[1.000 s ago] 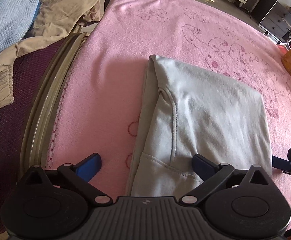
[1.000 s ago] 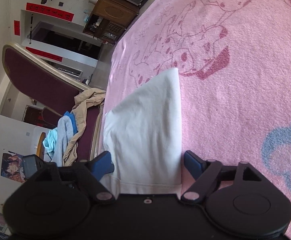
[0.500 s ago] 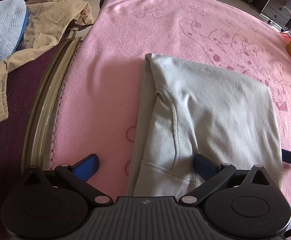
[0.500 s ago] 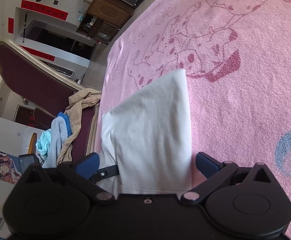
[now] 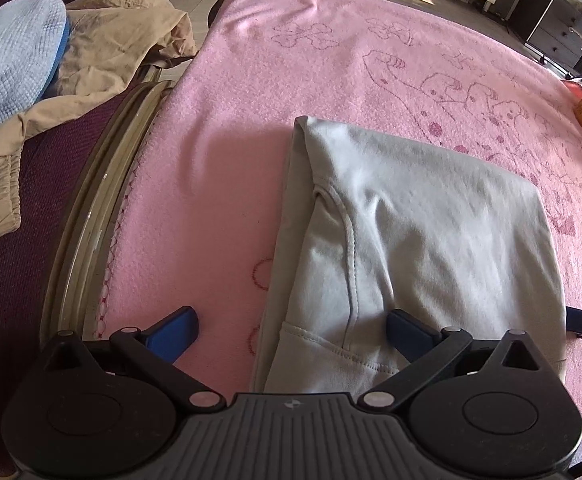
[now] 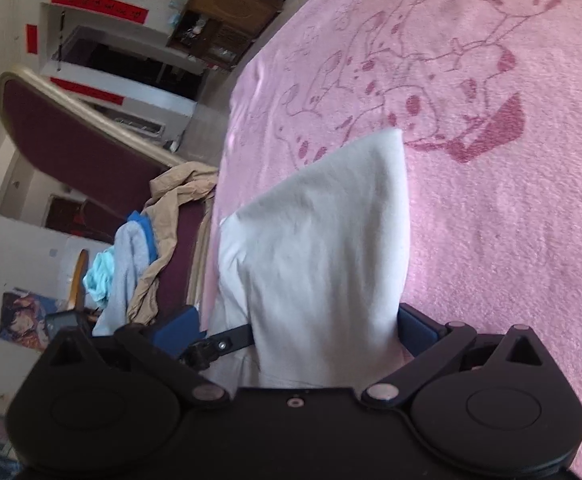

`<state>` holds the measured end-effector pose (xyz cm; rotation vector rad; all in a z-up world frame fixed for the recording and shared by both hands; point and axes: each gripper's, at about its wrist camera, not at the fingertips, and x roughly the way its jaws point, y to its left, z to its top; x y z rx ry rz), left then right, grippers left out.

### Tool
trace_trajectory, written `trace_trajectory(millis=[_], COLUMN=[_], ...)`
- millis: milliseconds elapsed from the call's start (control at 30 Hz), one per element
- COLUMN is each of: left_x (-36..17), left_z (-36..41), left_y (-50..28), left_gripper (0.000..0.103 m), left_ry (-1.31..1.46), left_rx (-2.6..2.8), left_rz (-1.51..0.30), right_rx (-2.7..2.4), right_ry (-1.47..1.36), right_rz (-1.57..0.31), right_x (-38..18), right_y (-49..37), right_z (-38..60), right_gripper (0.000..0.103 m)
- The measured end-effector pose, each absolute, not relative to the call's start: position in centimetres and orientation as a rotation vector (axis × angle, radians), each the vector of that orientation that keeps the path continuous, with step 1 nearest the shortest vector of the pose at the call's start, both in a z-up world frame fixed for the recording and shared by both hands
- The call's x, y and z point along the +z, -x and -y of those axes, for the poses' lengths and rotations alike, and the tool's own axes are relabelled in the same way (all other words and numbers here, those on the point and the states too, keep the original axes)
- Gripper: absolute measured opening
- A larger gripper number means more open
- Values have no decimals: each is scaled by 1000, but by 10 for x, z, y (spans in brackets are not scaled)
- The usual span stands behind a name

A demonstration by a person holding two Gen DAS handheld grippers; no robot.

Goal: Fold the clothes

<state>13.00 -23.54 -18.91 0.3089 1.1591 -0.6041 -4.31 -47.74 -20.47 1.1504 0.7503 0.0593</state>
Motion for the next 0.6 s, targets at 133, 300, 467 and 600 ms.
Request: trace_trajectory(millis=[133, 300, 467, 600], left_x=[-190, -191, -189, -190], left_z=[237, 236, 243, 243], left_y=[-130, -126, -123, -124], left_gripper=[103, 103, 103, 103], left_ry=[-316, -302, -345, -350], left_rx=[-597, -600, -608, -618], left_rz=[-1154, -1104, -1080, -1086], right_rx=[34, -63, -156, -147], right_ry=[-1280, -1118, -900, -941], right_rz=[-666, -677, -764, -710], right_x=[-212, -198, -182, -188], right_y=[52, 46, 31, 38], right_z=[487, 468, 448, 449], right_gripper=[103, 103, 103, 103])
